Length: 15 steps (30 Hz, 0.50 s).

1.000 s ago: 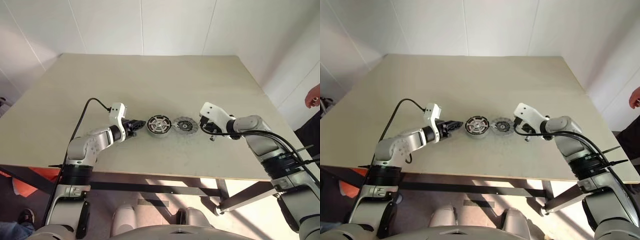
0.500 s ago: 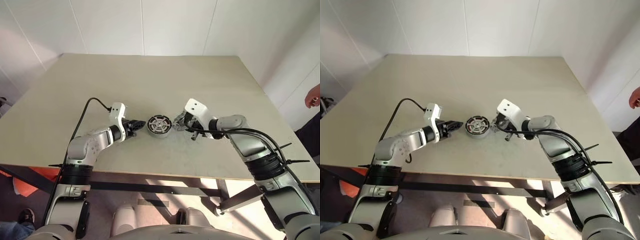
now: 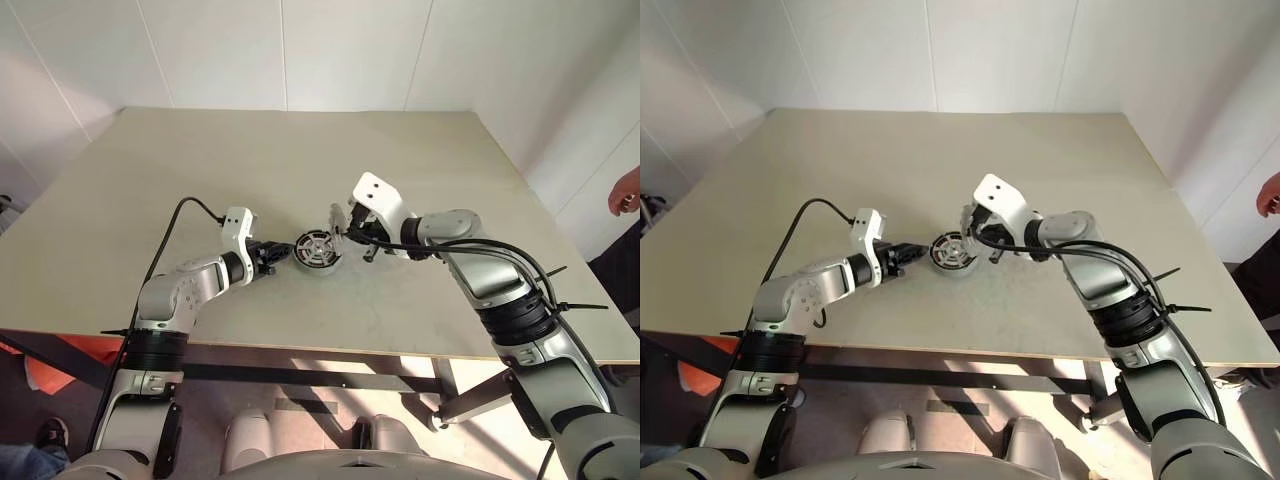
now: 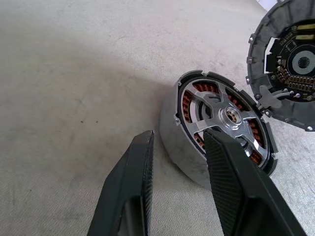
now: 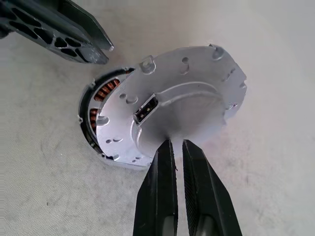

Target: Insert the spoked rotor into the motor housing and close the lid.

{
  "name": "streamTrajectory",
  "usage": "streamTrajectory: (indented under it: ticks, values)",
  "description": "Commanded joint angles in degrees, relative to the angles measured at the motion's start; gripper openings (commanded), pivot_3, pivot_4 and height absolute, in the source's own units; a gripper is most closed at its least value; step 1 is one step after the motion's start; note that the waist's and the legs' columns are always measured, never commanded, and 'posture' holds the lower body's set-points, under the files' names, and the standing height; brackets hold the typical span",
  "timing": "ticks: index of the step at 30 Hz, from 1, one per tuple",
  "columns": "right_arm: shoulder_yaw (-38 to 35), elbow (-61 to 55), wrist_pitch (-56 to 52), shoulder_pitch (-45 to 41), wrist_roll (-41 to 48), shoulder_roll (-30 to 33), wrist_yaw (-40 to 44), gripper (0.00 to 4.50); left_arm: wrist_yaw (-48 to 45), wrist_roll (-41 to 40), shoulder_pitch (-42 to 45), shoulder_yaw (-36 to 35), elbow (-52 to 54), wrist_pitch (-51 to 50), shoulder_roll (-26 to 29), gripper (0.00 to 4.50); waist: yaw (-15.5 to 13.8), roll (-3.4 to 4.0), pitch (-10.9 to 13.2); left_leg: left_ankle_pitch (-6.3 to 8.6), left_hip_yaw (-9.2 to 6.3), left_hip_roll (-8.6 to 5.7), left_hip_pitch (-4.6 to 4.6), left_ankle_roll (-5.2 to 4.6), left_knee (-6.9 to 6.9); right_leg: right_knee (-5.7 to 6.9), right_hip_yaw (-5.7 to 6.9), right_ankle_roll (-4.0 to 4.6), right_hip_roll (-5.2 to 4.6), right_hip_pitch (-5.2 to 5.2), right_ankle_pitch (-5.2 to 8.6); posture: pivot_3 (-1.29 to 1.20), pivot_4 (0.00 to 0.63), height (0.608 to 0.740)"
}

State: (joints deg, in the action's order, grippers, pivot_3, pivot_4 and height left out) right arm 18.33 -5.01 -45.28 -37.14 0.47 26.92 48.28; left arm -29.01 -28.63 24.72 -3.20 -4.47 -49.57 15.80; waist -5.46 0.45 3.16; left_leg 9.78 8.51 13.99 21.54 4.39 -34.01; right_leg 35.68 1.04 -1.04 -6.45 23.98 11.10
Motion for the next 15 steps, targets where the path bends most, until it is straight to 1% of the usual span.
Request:
streamTrajectory:
  ticks: [1,8,15]
  values:
    - [0.51,-0.35,0.91,-1.73,0.79,-1.60,-0.61,0.28,0.13,0.28,0.54,-0.40,1.43,1.02,0.30,1.73,-0.01,0.00,0.00,0.00,0.00,0.00,0.00,0.00,0.01,0.00,0.00,0.00,0.00,0.00,0.00,0.00,0.000,0.740]
    - [3.03,3.65,1.90,-0.39,0.14,-5.07,-1.85,0.28,0.73,0.03,-0.46,-1.02,2.52,0.80,0.74,1.73,0.01,0.00,0.00,-0.02,0.00,0.00,0.00,0.03,0.03,-0.02,0.01,0.00,0.00,0.00,0.00,0.00,0.000,0.740]
    - [4.32,8.23,4.40,1.86,-1.16,-5.54,-3.63,0.28,1.13,-0.06,-0.44,-1.44,2.61,0.85,0.85,1.73,0.00,0.00,0.00,-0.02,0.00,0.00,-0.03,0.04,0.04,-0.02,0.01,0.00,0.00,-0.03,0.00,0.00,0.000,0.740]
